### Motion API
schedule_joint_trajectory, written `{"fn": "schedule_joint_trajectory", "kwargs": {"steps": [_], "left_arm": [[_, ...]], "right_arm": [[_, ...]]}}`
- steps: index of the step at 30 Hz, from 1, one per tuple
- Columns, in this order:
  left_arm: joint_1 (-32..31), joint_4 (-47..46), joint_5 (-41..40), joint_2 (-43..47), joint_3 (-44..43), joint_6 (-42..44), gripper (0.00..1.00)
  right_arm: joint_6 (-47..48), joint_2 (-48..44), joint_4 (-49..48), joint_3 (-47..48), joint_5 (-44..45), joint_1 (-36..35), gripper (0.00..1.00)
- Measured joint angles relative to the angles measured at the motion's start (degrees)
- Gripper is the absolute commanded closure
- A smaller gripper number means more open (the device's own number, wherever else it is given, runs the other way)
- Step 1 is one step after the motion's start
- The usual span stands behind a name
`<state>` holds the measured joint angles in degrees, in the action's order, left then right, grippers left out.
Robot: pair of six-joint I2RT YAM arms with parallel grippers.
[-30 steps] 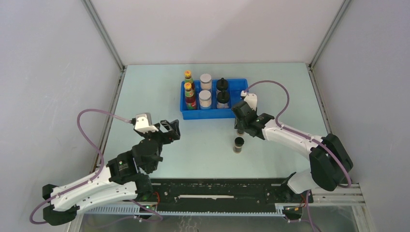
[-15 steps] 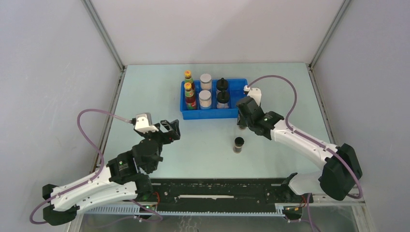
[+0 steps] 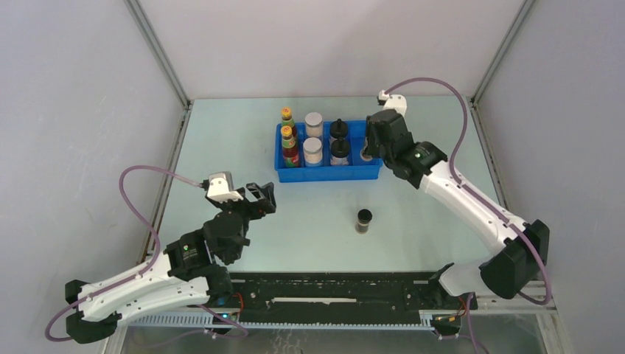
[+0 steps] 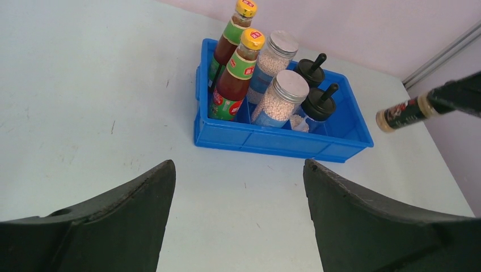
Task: Organize the condiment bottles
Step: Pick up the bottle from the center of the board, then place the bottle in the storage box.
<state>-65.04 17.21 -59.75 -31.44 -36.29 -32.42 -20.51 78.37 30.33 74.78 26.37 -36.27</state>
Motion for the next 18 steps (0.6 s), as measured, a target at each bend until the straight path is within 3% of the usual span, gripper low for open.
{"fn": "schedule_joint_trajectory", "kwargs": {"steps": [18], "left_arm": [[0.00, -1.29, -0.07, -0.46, 0.00, 1.68, 0.13]], "right_arm": [[8.70, 25.88, -4.90, 19.87, -9.86, 10.40, 1.00]]}}
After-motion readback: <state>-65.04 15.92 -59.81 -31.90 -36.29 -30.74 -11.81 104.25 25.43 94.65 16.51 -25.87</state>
